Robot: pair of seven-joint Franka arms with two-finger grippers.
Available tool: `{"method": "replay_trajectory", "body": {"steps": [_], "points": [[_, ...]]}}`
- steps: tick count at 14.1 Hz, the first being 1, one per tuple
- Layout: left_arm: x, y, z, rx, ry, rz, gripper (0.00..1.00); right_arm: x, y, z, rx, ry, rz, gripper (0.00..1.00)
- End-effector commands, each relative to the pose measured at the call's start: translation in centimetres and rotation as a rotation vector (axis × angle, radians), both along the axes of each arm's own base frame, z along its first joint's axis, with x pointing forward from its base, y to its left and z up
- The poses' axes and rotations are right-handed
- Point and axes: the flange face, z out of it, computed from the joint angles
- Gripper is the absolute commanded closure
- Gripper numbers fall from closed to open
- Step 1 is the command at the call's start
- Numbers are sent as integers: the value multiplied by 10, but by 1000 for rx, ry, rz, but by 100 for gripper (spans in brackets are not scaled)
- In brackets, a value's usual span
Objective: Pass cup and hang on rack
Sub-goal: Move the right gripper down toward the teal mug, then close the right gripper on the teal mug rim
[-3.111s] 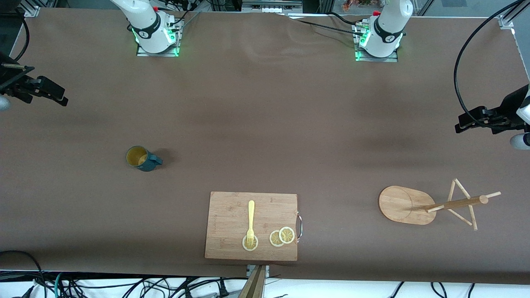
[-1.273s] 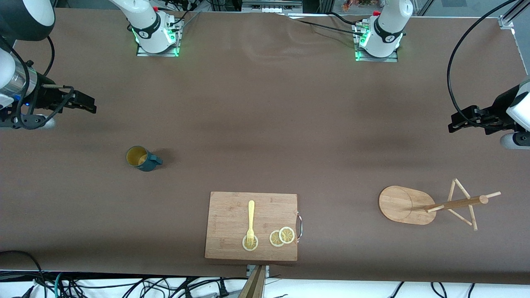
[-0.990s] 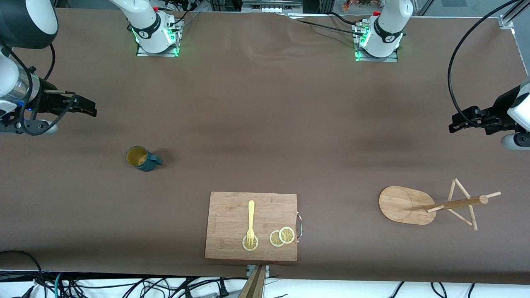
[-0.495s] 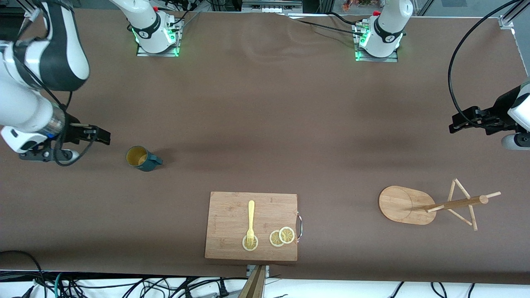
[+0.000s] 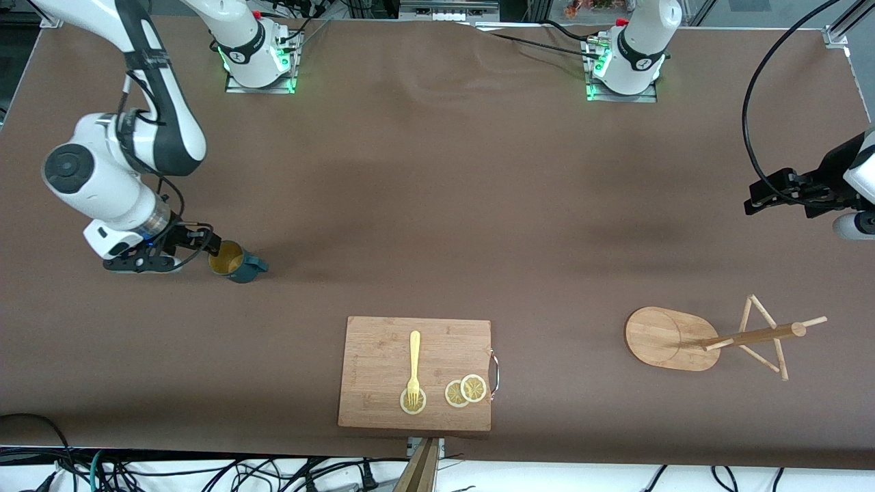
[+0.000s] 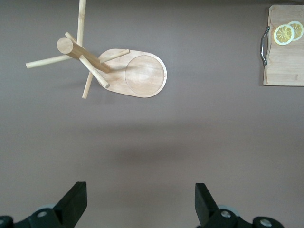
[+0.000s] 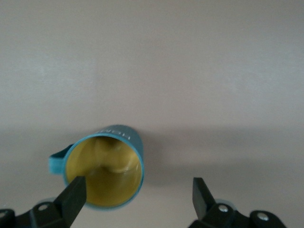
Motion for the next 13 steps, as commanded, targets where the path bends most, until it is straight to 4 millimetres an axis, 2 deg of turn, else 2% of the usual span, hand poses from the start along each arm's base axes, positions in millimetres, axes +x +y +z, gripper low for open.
{"method": "replay_trajectory", "body": {"steps": [1, 3, 4, 6, 7, 8, 9, 13], "points": [[-15, -2, 1, -7, 18, 0, 0, -16, -1, -38, -4, -87, 26, 1], [-20, -2, -3, -6, 40, -1, 0, -19, -1, -56, -5, -113, 31, 3], [-22, -2, -5, -6, 52, -2, 0, -21, -1, -60, -4, -119, 31, 20], [-22, -2, -6, -4, 58, -8, 0, -22, -1, -61, -5, -116, 33, 67], [-23, -2, -10, -5, 64, -13, 0, -22, -1, -62, -5, -115, 33, 83], [-22, -1, -10, -5, 62, -12, 0, -22, -1, -62, -4, -115, 31, 96], [-22, -1, -11, -5, 65, -11, 0, -22, -2, -63, -5, -112, 33, 100], [-22, -2, -11, -5, 64, -13, 0, -15, -2, -54, -6, -131, 41, 100]]}}
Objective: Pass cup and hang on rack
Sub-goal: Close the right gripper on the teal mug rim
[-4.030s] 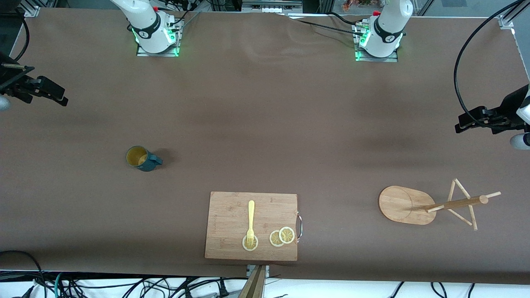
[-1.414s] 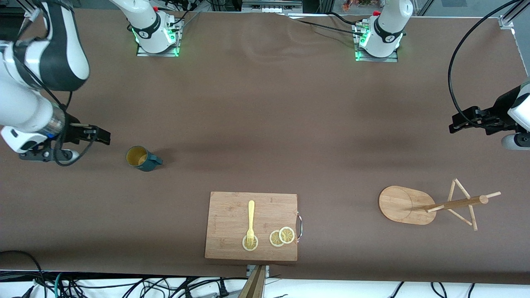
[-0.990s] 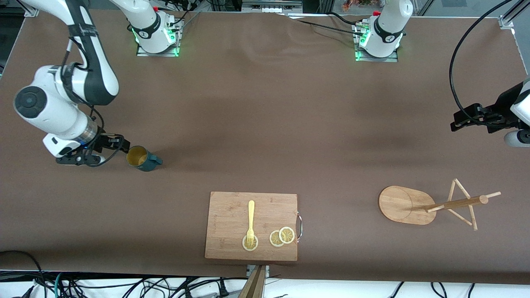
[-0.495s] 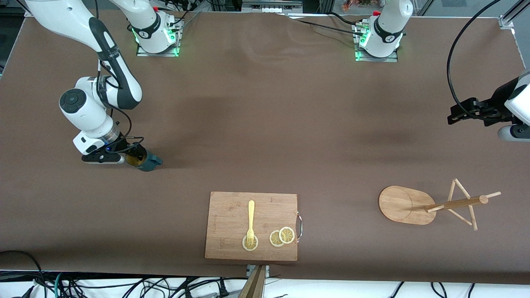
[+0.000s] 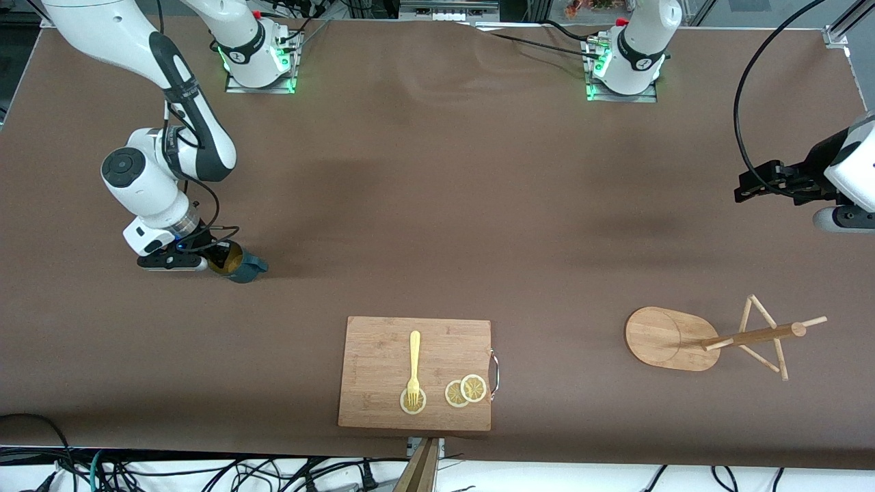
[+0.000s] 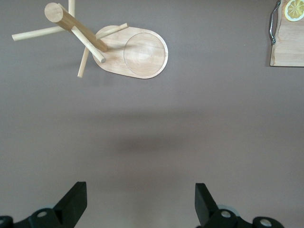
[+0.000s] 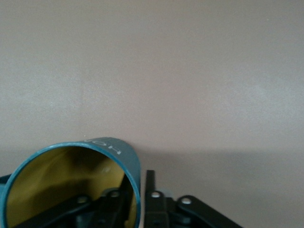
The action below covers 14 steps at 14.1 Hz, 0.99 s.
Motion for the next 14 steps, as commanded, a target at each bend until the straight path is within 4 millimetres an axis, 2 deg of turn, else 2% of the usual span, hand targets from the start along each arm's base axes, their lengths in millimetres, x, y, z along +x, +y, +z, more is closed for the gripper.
{"method": "replay_trajectory", "body": {"steps": [1, 4, 7, 8, 9, 13, 14], "points": [[-9, 0, 5, -8, -3, -10, 0, 4, -2, 15, -7, -30, 23, 100], [-9, 0, 5, -8, -4, -12, 0, 18, 5, 35, -8, 8, 27, 100], [-9, 0, 5, -8, -4, -12, 0, 39, 10, 67, -13, 90, 24, 100], [-9, 0, 5, -8, -4, -12, 0, 40, 11, 73, -13, 124, 19, 100], [-9, 0, 5, -8, -4, -12, 0, 43, 13, 89, -9, 134, 13, 100], [-8, 2, 4, -10, -1, -10, 0, 55, 40, 145, -2, 244, -6, 100], [-8, 2, 4, -10, -4, -9, 0, 55, 53, 155, -2, 272, -20, 100]]}}
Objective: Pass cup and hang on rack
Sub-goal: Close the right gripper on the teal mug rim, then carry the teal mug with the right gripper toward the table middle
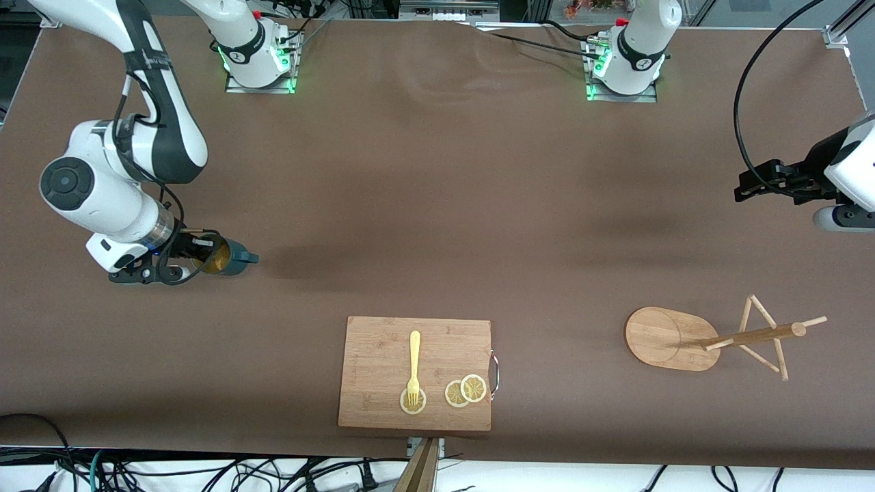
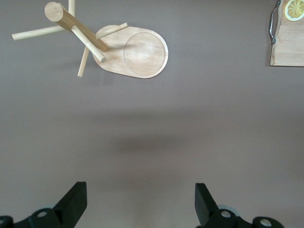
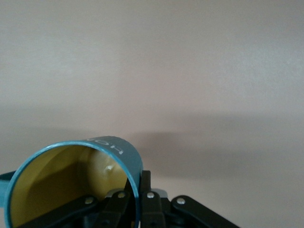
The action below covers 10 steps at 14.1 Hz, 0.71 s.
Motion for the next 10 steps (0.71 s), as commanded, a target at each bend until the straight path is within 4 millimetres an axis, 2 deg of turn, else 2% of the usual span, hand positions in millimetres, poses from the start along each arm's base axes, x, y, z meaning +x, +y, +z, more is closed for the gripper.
{"method": "replay_trajectory", "body": {"steps": [1, 3, 6, 8, 10], "points": [[-7, 1, 3, -10, -2, -10, 0, 3, 30, 35, -6, 62, -57, 100], [-7, 2, 2, -11, -1, -9, 0, 0, 66, 50, -1, 79, -107, 100], [-7, 3, 3, -9, -4, -6, 0, -9, 140, 61, 10, 54, -219, 100], [-6, 5, 3, -8, -5, -4, 0, -18, 187, 51, 4, 51, -266, 100], [-6, 5, 3, -8, -5, -2, 0, -23, 241, 38, 8, 50, -215, 100]]}}
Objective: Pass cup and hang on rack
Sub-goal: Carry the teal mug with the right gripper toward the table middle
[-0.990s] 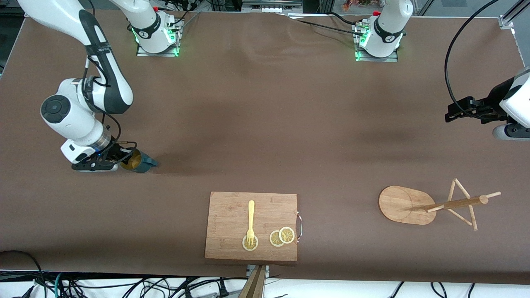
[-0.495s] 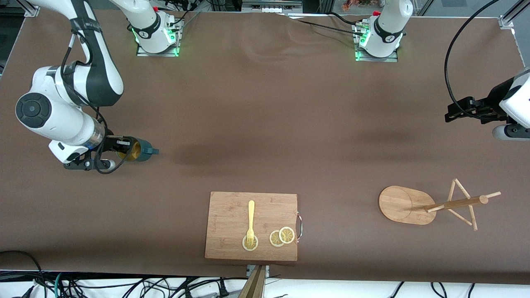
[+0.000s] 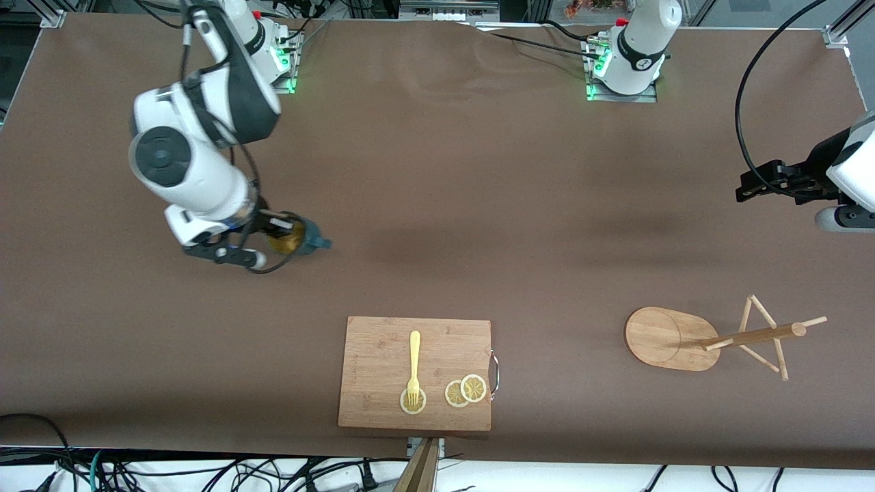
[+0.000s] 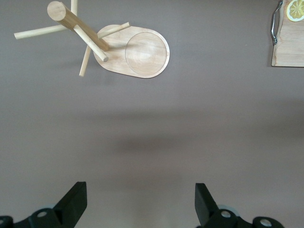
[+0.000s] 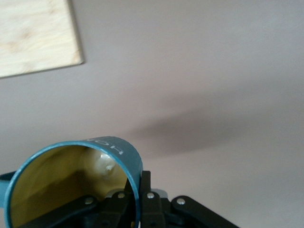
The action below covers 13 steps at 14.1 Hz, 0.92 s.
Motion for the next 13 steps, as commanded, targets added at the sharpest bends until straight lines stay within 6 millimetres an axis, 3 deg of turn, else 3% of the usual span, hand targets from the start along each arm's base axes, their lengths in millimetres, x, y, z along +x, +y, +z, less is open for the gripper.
{"method": "replay_trajectory", "body": {"steps": [1, 3, 7, 10, 13], "points": [[-6, 1, 3, -9, -6, -11, 0, 2, 72, -13, 8, -8, 35, 100], [-6, 0, 3, -9, -6, -12, 0, -5, 125, -21, 14, -24, 40, 100], [-6, 2, 3, -9, -6, -9, 0, -29, 211, -50, 65, -134, 175, 100], [-6, 2, 3, -7, -6, -9, 0, -62, 273, -111, 34, -258, 351, 100], [-5, 3, 2, -8, -5, -8, 0, -69, 296, -154, 87, -361, 444, 100]]}}
